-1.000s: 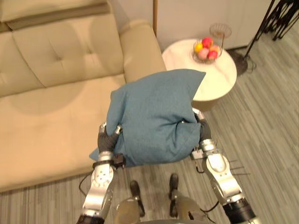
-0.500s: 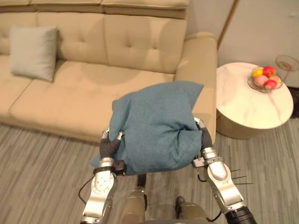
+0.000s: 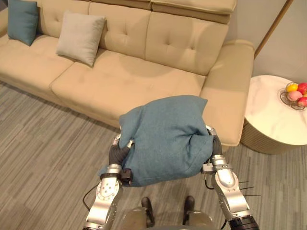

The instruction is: Pick up cushions and gather them together orderly.

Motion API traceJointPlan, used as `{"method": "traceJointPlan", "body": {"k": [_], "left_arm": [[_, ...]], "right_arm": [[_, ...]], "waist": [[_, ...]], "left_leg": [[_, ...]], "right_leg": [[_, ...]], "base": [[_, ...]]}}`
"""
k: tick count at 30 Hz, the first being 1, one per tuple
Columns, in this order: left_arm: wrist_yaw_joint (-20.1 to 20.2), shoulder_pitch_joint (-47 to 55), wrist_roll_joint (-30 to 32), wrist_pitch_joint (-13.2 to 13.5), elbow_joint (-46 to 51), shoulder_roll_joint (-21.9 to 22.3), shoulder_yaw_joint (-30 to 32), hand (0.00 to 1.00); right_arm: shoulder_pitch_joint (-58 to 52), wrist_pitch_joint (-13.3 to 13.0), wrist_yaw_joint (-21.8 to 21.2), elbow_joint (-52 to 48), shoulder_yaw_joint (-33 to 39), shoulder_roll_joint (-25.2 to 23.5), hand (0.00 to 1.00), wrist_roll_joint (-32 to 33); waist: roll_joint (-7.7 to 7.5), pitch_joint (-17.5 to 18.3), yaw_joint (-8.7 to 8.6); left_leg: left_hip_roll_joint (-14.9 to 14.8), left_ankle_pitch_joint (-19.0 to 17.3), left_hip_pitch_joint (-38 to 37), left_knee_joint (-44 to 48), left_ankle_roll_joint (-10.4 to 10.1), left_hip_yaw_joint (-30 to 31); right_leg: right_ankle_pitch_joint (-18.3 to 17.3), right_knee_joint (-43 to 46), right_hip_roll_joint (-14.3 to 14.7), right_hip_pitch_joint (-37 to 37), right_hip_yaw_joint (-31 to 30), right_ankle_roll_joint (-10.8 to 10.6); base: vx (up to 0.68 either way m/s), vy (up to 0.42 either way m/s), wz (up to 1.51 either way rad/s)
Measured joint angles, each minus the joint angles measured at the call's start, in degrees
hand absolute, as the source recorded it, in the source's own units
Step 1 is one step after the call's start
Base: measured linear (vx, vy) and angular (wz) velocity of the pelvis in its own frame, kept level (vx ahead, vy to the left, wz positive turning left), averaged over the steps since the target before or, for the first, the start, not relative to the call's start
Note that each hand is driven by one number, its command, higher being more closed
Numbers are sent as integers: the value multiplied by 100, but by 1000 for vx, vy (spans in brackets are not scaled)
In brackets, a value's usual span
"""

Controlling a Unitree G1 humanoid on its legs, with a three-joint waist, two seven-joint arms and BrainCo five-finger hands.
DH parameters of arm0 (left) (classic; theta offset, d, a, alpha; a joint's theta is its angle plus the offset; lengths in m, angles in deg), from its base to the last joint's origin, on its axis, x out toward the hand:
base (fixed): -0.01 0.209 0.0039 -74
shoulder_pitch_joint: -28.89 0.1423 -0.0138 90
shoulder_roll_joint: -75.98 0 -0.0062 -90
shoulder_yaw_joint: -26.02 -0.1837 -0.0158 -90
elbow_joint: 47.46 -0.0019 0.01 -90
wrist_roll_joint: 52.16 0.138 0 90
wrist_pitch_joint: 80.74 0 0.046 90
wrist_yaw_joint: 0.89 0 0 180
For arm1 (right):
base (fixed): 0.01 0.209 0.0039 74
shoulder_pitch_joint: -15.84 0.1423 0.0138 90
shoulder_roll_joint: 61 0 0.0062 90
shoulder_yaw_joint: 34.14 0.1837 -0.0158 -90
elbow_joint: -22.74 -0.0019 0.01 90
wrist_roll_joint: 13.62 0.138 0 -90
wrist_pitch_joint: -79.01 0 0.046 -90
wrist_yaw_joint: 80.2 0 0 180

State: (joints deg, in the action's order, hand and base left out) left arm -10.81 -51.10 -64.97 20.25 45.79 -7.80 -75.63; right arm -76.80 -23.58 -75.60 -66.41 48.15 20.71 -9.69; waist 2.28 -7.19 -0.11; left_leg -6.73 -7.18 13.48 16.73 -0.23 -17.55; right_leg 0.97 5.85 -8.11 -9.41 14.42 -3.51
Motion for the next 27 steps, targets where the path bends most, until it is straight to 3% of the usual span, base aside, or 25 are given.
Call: {"method": "traceJointPlan", "body": {"k": [3,6,9,10,12,14,15,16,18,20,21,23,24,25,27], "left_arm": [[3,7,1,0,1,-2,0,100],[4,11,7,-4,1,-3,-1,100],[5,66,12,-21,26,-12,-1,100],[4,80,25,-64,27,-14,2,100],[4,118,114,-79,26,-36,0,100],[4,106,124,-78,25,-65,-1,100],[5,81,124,-79,15,-66,-12,100],[5,29,134,-80,-11,-69,-33,100],[5,-119,171,-79,-104,-77,-150,100],[71,-164,236,-81,-117,-47,-230,100],[123,-164,253,-81,-130,104,-366,100],[124,-208,257,-82,-141,129,-377,100],[126,-238,253,-85,-153,155,-372,100],[133,-207,240,-89,-157,190,-372,100],[207,-206,224,-87,-155,206,-380,100]], "right_arm": [[2,8,-4,0,-3,0,100,2],[-1,16,-6,1,-3,0,100,2],[-22,22,-54,19,-9,8,100,-1],[-21,23,-89,127,-9,3,100,1],[-32,23,-119,301,-9,-4,100,6],[-29,20,-158,305,-11,6,100,23],[-34,20,-189,305,-4,59,100,62],[-55,20,-208,304,14,97,100,88],[-148,20,-210,254,120,143,100,128],[-321,20,-221,145,277,163,100,216],[-472,31,-219,100,407,264,100,261],[-473,61,-219,69,466,248,100,261],[-520,114,-208,-100,481,244,100,257],[-665,168,-184,-402,485,249,100,257],[-941,165,-108,-995,488,233,100,260]], "waist": [[-26,29,28],[-89,31,34],[-179,1,-148],[-210,-20,-201],[-193,-28,-260],[-230,-19,-252],[-223,-57,-284],[-226,-66,-362],[-285,-60,-502],[-332,-61,-605],[38,4,-682],[127,7,-693],[162,-7,-664],[161,-17,-574],[142,-28,-516]], "left_leg": [[-15,-235,89,225,25,-94],[110,-434,95,373,140,-194],[399,-667,-70,450,301,-110],[471,-746,-238,428,418,-52],[418,-849,-456,432,484,33],[410,-991,-584,419,452,50],[421,-1053,-722,360,398,113],[510,-1031,-942,178,301,186],[745,-1043,-1296,-75,207,332],[937,-1259,-1676,-120,-31,549],[615,-1433,-1733,261,-301,710],[371,-1362,-1515,860,-589,651],[15,-1073,-1196,1883,-1001,474],[-355,-609,-986,2740,-951,238],[-862,-660,-783,3771,-775,-180]], "right_leg": [[-107,159,-33,-147,-149,-70],[-479,832,-256,-476,-321,-125],[-751,1954,-584,-757,-435,23],[-538,3093,-726,-1247,-587,316],[-841,3325,-580,-1475,-644,219],[-912,2803,-318,-1680,-599,130],[-784,2137,-135,-1705,-552,19],[-368,1219,29,-1693,-480,-110],[238,214,51,-1666,-464,-121],[712,177,16,-1674,-615,348],[708,1000,128,-1800,-491,584],[456,1175,213,-1767,-375,615],[268,1286,405,-1567,-334,739],[93,1280,592,-1287,-343,828],[-223,1234,736,-805,-392,927]], "base": [[-62,84,-26],[9,76,-11],[128,117,18],[207,105,18],[215,49,13],[237,1,2],[330,-20,23],[360,-25,35],[452,-68,69],[622,-174,80],[630,-229,49],[463,-181,23],[520,-201,-16],[520,-201,-29],[395,-94,-33]]}}
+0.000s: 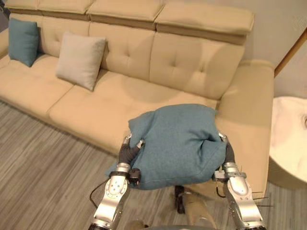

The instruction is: Pick up cushions and gather them together orderly.

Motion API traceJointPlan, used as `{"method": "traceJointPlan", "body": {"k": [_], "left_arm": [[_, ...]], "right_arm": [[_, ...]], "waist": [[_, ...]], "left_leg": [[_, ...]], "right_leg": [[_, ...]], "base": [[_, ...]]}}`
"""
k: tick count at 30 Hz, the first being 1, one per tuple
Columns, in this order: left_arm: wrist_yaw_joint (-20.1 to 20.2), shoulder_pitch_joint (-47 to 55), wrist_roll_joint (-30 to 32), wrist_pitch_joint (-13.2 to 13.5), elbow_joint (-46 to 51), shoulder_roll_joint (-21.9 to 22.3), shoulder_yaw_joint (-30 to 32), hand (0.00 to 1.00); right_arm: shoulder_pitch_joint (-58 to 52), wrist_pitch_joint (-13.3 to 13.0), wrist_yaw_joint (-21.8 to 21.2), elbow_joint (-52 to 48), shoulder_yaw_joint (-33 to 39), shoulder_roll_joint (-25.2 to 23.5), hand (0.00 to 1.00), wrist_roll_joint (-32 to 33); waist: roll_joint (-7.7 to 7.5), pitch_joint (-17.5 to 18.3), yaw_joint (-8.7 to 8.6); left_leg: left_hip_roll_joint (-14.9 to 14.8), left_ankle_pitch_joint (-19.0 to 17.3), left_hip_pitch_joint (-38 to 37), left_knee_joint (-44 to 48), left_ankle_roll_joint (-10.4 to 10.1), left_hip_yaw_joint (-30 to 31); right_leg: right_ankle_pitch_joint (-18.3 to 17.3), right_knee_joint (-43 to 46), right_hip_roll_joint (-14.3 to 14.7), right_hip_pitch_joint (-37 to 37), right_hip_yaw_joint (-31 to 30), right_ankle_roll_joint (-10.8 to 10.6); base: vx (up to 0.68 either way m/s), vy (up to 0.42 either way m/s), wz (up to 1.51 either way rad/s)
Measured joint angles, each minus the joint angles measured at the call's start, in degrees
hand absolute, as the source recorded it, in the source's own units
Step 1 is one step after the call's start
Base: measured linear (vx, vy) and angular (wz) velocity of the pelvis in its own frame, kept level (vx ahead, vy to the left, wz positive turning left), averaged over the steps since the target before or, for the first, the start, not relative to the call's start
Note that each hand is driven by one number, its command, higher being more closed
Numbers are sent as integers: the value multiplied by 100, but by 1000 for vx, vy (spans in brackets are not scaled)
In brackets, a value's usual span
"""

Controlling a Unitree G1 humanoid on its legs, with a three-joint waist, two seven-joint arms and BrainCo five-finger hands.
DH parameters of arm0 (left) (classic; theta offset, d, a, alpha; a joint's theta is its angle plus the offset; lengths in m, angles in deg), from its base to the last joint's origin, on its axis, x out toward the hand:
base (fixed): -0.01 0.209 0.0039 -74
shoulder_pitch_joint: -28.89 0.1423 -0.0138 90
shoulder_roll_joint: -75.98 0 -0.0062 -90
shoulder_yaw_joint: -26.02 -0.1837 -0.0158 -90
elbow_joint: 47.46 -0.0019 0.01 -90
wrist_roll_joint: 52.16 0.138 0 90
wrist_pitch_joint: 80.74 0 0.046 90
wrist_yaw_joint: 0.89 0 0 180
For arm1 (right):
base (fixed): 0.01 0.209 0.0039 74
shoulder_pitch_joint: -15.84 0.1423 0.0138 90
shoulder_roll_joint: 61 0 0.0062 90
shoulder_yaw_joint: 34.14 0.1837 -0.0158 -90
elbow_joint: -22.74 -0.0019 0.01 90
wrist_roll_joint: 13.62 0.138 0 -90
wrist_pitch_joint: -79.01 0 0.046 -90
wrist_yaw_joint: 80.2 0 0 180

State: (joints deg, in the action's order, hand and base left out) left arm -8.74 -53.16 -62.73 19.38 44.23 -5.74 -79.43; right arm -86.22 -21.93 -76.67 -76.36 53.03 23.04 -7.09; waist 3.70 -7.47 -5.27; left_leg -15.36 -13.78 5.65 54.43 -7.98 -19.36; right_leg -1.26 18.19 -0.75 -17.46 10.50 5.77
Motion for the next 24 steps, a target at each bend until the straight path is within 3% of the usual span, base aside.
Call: {"method": "traceJointPlan", "body": {"k": [1,2,4,6,8,9,10,12,13,16,17,19,24], "left_arm": [[8,-6,-4,5,13,12,0,100],[8,-9,-5,11,89,64,2,100],[8,-11,-7,23,252,142,4,100],[5,-14,-2,47,347,213,20,100],[-2,13,5,38,343,268,19,100],[-4,14,5,38,341,269,19,100],[-12,14,17,38,326,272,19,100],[-14,41,21,39,264,279,22,100],[-16,98,20,39,176,200,55,100],[-5,106,22,26,-82,36,77,100],[-2,113,23,21,-130,22,106,100],[1,137,117,10,-184,-1,336,100],[-13,-2,461,15,-183,-36,541,100]], "right_arm": [[-59,-11,10,-223,1,-26,100,0],[-107,-60,22,-478,0,-40,100,0],[-118,-177,43,-655,3,-41,100,0],[-124,-199,106,-738,8,-43,100,0],[-135,-197,145,-683,9,-51,100,-1],[-133,-197,146,-657,9,-51,100,-1],[-119,-213,147,-498,14,-48,100,-1],[-70,-221,146,-213,16,-32,100,-6],[43,-213,128,135,-9,-93,100,-40],[113,-184,103,488,-36,-274,100,-89],[153,-179,81,577,-56,-283,100,-116],[476,-140,-5,963,-201,-273,100,-228],[875,-138,-23,1359,-330,-252,100,-269]], "waist": [[-24,8,-6],[-39,12,0],[-35,19,92],[-36,19,166],[-83,-7,300],[-76,-3,300],[-34,27,293],[156,150,316],[41,180,323],[-303,270,242],[-338,286,255],[-336,283,294],[-292,289,297]], "left_leg": [[-106,-105,92,136,178,-231],[-201,-290,252,102,485,-529],[-226,-443,501,-452,722,-654],[-156,-457,721,-1380,696,-366],[120,-271,846,-2734,385,548],[171,-191,844,-2977,304,731],[264,10,808,-3630,94,1066],[254,642,639,-4158,136,1131],[293,1069,527,-4075,29,950],[568,900,418,-4048,282,190],[608,891,396,-4045,297,78],[687,794,234,-4075,454,-265],[835,784,135,-4434,459,-257]], "right_leg": [[-130,-14,0,149,-89,35],[-216,-86,-6,305,-265,15],[-239,-241,-16,440,-537,-11],[-306,-257,-33,489,-819,-95],[-455,-180,-54,572,-1283,-273],[-486,-147,-58,571,-1369,-321],[-548,-40,-49,534,-1588,-510],[-630,16,110,459,-1931,-716],[-643,-12,132,413,-2335,-907],[-342,-461,-288,373,-2529,-1256],[-232,-572,-355,358,-2486,-1284],[114,-914,-490,362,-2089,-1231],[378,-1259,-565,377,-1738,-1167]], "base": [[468,-75,-36],[334,-6,-38],[340,62,-76],[220,125,-83],[247,260,-92],[205,294,-101],[195,338,-105],[218,426,-133],[201,406,-137],[164,321,-101],[117,315,-112],[48,163,-98],[7,45,-22]]}}
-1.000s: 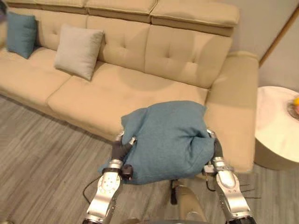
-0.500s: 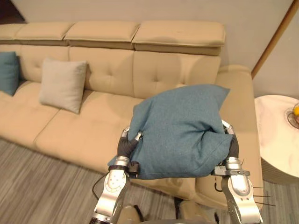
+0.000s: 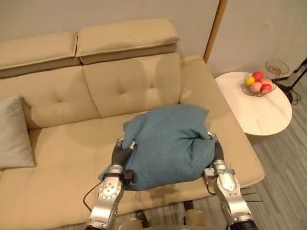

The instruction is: Pick up cushions and gather them together orderly.

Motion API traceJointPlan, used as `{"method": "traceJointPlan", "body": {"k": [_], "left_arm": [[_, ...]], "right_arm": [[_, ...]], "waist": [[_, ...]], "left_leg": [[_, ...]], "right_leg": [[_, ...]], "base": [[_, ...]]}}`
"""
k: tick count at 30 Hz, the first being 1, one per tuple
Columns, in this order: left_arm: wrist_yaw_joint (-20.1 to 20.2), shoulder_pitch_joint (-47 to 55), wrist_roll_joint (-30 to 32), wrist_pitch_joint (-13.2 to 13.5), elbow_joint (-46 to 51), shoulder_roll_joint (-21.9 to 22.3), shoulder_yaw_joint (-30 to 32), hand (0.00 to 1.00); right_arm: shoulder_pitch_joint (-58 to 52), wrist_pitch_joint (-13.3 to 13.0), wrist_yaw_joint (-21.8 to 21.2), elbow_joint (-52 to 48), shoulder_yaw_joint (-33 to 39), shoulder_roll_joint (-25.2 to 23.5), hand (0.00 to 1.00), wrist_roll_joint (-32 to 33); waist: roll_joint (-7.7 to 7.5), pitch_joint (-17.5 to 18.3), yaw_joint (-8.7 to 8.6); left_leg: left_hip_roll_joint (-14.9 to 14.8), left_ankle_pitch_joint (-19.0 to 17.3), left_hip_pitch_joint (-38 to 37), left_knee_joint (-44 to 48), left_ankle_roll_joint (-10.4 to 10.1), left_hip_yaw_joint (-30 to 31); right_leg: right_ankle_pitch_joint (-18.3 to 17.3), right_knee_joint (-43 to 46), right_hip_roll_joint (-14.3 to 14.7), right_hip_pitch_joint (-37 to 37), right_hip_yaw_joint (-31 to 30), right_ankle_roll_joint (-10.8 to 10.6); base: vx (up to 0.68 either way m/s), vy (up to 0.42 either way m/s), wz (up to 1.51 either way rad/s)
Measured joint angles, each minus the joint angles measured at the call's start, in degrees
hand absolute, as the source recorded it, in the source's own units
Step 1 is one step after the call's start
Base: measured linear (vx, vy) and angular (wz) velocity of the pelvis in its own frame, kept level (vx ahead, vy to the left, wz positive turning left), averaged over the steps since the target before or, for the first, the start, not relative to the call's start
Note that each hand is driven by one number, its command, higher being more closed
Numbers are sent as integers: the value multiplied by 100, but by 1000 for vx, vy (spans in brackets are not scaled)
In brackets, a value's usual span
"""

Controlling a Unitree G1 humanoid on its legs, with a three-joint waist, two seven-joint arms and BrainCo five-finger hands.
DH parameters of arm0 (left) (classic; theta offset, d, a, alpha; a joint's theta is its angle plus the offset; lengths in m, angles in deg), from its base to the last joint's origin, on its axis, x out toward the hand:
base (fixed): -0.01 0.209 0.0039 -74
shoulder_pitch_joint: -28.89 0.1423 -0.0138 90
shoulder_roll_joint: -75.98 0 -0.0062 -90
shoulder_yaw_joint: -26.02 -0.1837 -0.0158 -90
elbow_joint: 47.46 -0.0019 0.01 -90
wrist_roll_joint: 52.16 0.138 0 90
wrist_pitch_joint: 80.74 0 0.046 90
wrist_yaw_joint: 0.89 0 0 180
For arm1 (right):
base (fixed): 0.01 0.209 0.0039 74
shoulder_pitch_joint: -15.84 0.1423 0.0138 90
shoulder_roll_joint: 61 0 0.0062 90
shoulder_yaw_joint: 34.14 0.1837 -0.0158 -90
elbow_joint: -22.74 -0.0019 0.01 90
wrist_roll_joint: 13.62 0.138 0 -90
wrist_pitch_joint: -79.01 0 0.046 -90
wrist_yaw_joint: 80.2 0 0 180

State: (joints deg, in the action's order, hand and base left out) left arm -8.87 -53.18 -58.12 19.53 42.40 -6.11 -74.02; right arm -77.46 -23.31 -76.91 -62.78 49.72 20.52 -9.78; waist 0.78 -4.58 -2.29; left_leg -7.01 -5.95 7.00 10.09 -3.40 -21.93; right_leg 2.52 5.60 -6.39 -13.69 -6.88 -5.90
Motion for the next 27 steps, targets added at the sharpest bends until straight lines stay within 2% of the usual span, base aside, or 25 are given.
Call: {"method": "traceJointPlan", "body": {"k": [4,6,8,10,14,16,17,22,23,25,27], "left_arm": [[-248,-248,289,-1,-55,-12,131,100],[-495,-808,446,0,-249,-20,168,100],[-760,-1408,449,0,-426,-114,203,100],[-1038,-2271,488,-2,-692,-354,296,100],[-1820,-5083,729,-40,-1732,-985,354,100],[-2068,-5989,714,-40,-1944,-1139,399,100],[-2182,-6692,709,-40,-2190,-1203,486,100],[-2369,-8688,717,-31,-3376,-1279,573,100],[-2385,-8894,714,-4,-3536,-1320,572,0],[-2471,-9523,661,38,-4074,-1409,571,0],[-2467,-9956,558,88,-4578,-1482,568,0]], "right_arm": [[579,-8,108,418,-104,45,100,-225],[1158,-8,332,756,-109,84,100,-387],[1819,-5,574,1077,-114,97,100,-475],[2729,12,855,1485,-112,130,100,-592],[5263,195,1609,2383,253,270,100,-689],[6099,206,1856,2573,473,323,100,-817],[6784,210,2036,2862,723,355,100,-898],[8330,224,2540,3576,858,674,100,-922],[8539,218,2572,3716,856,761,0,-924],[9179,220,2578,4234,850,938,0,-919],[9630,232,2528,4743,820,1066,0,-864]], "waist": [[36,-23,1],[91,-101,23],[127,-327,50],[127,-595,92],[130,-1374,179],[131,-1633,180],[134,-1663,173],[144,-1752,138],[144,-1752,136],[145,-1786,145],[146,-1993,155]], "left_leg": [[-10,39,255,-5,2,166],[38,136,592,-6,42,217],[100,248,826,-21,49,280],[122,403,1157,-20,82,286],[192,918,1707,-202,136,468],[186,1021,1867,-228,127,554],[191,1133,2106,-216,149,625],[223,1279,2473,-314,170,821],[240,1319,2509,-390,166,840],[286,1502,2668,-635,165,931],[302,1619,2691,-785,158,982]], "right_leg": [[272,-338,-88,-35,355,80],[475,-503,-129,-247,473,103],[623,-591,-188,-414,543,129],[769,-605,-216,-731,574,172],[1137,-696,-234,-1204,795,214],[1197,-697,-219,-1333,861,221],[1278,-698,-223,-1530,903,246],[1347,-746,-229,-1792,1088,272],[1375,-789,-232,-1831,1109,277],[1463,-922,-236,-1981,1185,277],[1512,-1006,-232,-2000,1250,300]], "base": [[-80,-4,13],[-184,-16,24],[-195,-2,16],[-204,-22,12],[-184,-32,23],[-167,-36,23],[-129,-37,19],[-80,-16,20],[-60,-19,21],[-42,-20,20],[-38,-14,15]]}}
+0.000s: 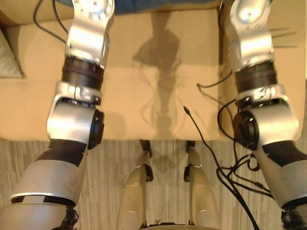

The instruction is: Pick up cushions and gather them together orderly.

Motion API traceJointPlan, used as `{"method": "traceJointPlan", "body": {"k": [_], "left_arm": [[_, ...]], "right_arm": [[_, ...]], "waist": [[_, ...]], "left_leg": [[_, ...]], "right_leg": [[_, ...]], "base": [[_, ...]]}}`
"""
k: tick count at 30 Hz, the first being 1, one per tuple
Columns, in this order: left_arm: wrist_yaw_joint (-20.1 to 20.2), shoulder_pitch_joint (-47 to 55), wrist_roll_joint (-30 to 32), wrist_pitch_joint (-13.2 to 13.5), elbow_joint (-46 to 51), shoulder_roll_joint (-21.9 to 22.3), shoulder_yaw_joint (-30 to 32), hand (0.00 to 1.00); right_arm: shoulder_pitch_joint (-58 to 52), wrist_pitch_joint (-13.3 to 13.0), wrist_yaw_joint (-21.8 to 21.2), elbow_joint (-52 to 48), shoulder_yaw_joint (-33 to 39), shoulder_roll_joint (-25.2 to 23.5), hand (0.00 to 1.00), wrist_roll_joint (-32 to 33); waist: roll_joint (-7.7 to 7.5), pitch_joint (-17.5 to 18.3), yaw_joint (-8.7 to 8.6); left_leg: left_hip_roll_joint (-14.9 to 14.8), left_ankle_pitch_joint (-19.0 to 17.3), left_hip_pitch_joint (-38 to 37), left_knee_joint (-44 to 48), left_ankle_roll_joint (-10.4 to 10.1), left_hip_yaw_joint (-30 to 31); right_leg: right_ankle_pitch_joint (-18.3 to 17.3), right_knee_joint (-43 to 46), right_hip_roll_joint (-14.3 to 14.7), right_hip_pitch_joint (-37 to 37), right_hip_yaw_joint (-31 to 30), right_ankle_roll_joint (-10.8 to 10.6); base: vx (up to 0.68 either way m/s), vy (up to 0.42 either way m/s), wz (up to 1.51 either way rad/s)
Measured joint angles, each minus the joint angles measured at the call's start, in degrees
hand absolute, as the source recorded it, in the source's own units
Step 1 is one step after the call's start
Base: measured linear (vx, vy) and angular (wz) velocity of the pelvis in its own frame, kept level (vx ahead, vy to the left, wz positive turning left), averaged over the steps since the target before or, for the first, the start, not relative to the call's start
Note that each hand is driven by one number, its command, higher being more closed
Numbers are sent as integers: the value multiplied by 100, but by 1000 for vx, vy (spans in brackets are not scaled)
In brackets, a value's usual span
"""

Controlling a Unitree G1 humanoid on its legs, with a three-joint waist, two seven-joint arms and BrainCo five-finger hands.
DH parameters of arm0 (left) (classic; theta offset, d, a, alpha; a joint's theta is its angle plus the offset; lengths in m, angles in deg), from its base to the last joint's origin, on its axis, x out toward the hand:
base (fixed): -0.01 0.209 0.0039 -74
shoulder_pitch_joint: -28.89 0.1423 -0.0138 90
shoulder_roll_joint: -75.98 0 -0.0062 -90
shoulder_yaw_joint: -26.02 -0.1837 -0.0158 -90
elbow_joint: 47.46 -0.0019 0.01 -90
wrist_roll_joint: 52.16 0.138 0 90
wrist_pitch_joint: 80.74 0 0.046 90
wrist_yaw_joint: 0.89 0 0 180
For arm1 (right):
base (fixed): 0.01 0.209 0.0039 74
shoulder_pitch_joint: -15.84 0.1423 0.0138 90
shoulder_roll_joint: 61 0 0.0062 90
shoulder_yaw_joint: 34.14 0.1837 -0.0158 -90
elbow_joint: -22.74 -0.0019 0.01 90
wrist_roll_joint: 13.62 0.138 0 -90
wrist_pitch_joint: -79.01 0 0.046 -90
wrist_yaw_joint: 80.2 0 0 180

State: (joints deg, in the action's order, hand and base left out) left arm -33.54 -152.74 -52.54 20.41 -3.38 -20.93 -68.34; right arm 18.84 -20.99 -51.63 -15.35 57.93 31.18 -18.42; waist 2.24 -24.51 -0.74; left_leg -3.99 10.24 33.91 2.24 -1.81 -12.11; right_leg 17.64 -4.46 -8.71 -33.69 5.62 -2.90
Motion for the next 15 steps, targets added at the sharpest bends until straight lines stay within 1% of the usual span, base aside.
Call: {"method": "traceJointPlan", "body": {"k": [3,4,5,6,7,9,10,11,12,13,14,15], "left_arm": [[98,-340,-192,42,-702,-31,1,0],[206,-371,-319,41,-1010,-32,6,0],[291,-364,-407,37,-1153,-33,21,0],[411,-319,-473,37,-1307,-32,49,0],[515,-249,-530,37,-1370,-30,81,0],[735,54,-561,30,-1454,31,240,0],[787,173,-561,28,-1455,60,278,0],[913,491,-558,26,-1454,137,335,0],[945,637,-558,26,-1454,180,411,0],[1027,975,-563,26,-1447,272,519,0],[1033,1098,-563,27,-1433,313,555,0],[1035,1322,-568,35,-1358,414,708,0]], "right_arm": [[323,37,-267,663,-53,89,0,256],[407,65,-417,954,-117,140,0,376],[395,92,-538,1018,-168,175,0,469],[366,158,-681,1090,-321,227,0,529],[352,163,-800,1140,-432,259,0,621],[202,183,-994,1189,-651,263,0,757],[119,185,-1019,1189,-755,263,0,760],[-111,192,-1078,1188,-907,251,0,769],[-216,197,-1114,1186,-975,243,0,769],[-464,212,-1141,1160,-1116,231,0,772],[-588,234,-1141,1046,-1159,238,0,776],[-831,245,-1138,726,-1191,238,0,854]], "waist": [[-9,-34,8],[-8,-167,22],[-7,-238,34],[-8,-249,40],[-18,-261,44],[-14,-347,43],[-14,-347,44],[-16,-348,46],[-17,-348,51],[-16,-348,61],[-17,-348,62],[-16,-348,58]], "left_leg": [[14,152,243,-183,-7,83],[10,183,273,-246,-14,87],[5,183,288,-250,-14,92],[2,185,380,-264,-15,99],[1,191,465,-271,-12,90],[-17,189,519,-274,-14,51],[-30,188,537,-274,-15,45],[-61,184,569,-274,-19,-11],[-84,183,578,-274,-21,-46],[-125,182,578,-274,-21,-84],[-131,182,578,-274,-21,-95],[-139,180,578,-275,-25,-129]], "right_leg": [[84,-110,14,-219,67,5],[93,-113,23,-274,67,1],[93,-113,27,-284,73,1],[98,-112,30,-379,80,-3],[113,-112,29,-468,79,-8],[124,-112,28,-536,66,-20],[125,-110,29,-559,66,-22],[152,-110,38,-594,63,-59],[187,-109,52,-613,51,-98],[236,-83,81,-656,28,-95],[236,-83,96,-658,9,-95],[236,-82,101,-675,-40,-95]], "base": [[-39,-3,14],[-10,21,5],[-11,32,3],[0,0,0],[2,38,1],[8,47,-2],[15,51,-4],[14,40,-6],[15,53,-13],[3,40,-13],[-3,50,-13],[-10,34,-9]]}}
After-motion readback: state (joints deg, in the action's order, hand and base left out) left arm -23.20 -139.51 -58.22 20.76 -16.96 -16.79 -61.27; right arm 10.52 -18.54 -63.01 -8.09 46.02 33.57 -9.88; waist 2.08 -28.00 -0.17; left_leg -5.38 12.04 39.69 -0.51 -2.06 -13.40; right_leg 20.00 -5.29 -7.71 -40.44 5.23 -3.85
